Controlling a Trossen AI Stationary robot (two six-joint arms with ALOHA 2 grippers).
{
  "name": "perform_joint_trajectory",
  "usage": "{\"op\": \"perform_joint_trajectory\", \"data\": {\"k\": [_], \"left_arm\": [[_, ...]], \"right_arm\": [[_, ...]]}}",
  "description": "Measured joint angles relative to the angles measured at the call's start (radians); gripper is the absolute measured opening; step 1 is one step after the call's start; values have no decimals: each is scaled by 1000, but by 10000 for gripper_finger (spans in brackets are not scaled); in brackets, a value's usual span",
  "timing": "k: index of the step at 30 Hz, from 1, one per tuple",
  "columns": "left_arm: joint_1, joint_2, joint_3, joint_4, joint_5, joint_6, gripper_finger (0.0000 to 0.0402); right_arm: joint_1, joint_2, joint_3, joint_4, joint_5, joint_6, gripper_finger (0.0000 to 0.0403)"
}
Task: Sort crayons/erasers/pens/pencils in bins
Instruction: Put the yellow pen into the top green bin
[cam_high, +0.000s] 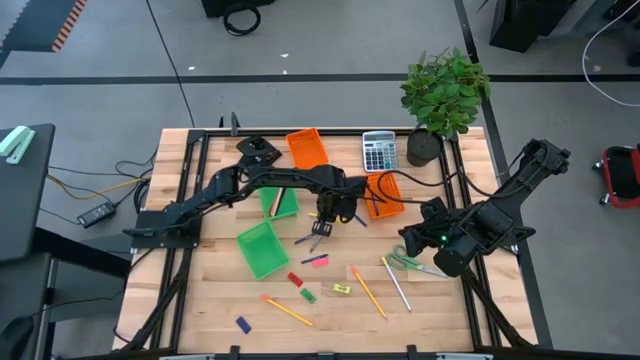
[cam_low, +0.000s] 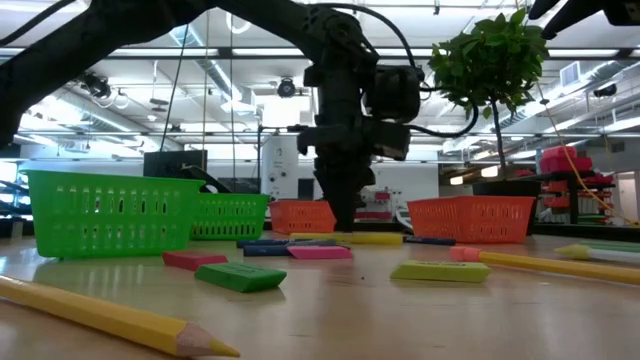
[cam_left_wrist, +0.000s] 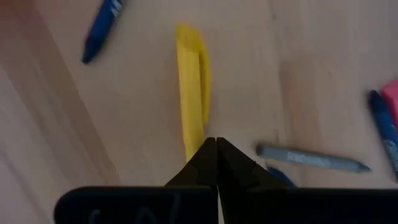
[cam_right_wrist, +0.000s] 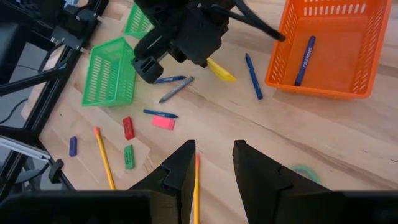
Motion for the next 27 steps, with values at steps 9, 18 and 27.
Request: {"op": "perform_joint_trajectory", "data": {"k": [9, 18, 27], "left_arm": [[0, -35, 1, -33, -9, 1, 6], [0, -43, 1, -15, -54, 7, 83], [0, -35, 1, 41, -91, 10, 175]], "right_arm": [[0, 0, 0, 0, 23, -35, 115], [0, 0, 0, 0, 24, -53, 115], [0, 0, 0, 0, 25, -60, 115]]}}
